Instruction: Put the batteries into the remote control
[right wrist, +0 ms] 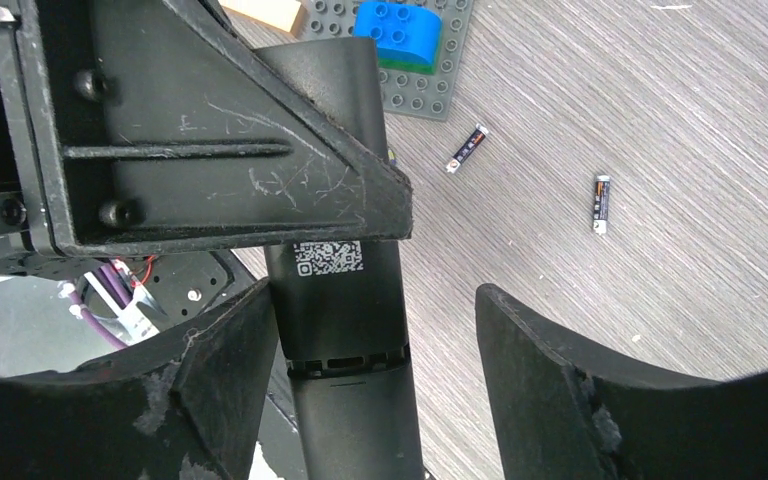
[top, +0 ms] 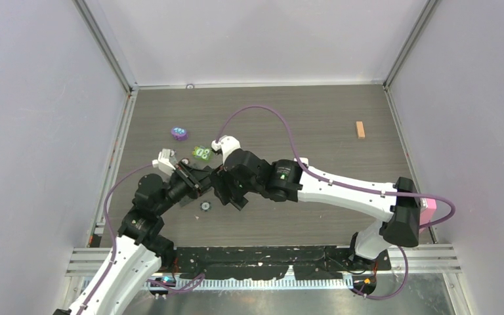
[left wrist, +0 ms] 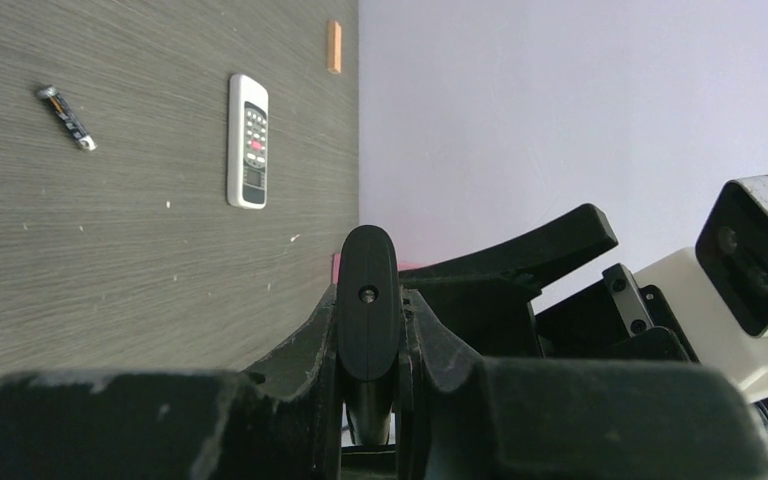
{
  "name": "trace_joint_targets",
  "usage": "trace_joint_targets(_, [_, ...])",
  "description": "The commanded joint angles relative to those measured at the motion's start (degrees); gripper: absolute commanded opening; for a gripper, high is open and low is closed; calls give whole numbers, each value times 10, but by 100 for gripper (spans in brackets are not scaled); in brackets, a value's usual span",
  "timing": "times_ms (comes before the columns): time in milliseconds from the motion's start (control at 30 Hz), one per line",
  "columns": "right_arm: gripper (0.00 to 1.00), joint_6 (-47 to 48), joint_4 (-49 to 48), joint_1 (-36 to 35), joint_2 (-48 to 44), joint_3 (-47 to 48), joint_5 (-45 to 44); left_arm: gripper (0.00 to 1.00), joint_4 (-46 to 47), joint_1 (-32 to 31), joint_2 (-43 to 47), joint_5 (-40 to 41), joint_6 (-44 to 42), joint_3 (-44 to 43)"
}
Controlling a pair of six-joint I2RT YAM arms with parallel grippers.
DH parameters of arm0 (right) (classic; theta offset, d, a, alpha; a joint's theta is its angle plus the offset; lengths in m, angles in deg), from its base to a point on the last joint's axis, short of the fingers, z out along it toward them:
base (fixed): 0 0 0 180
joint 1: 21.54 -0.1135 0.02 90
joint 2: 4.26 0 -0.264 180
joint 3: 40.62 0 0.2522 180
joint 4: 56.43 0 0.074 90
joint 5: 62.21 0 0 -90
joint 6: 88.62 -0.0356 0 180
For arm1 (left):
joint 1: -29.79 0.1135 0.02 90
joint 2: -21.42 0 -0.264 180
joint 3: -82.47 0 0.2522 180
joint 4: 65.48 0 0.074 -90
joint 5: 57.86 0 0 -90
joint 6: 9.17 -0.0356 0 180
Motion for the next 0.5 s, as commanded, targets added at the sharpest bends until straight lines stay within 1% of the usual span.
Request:
trace_joint_targets(0, [76,-21,-45,18,-49,7,-33,0,-19,-7,5,-23,24,-19])
trace_joint_targets(167, [84,-44,-43,18,-79,1,-26,0,-21,-7,9,-12,38,-17])
trace_joint_targets(267, [86,-63,-54,18,-109,-15,-16,0,-20,-7,12,-10,39,-20])
trace_joint_targets(333, [87,-93,-76,19,-138,-40,-10,0,-18,-7,15,-11,38,-24])
trace_joint_targets(433, [87,-173,-95,20,-189,-93,-27,0,-23,-7,26,-8,38,-30])
trace_joint_targets(467, [87,-214,-102,19,-201,-107,-31,0,-21,-7,30,-8,39,-31])
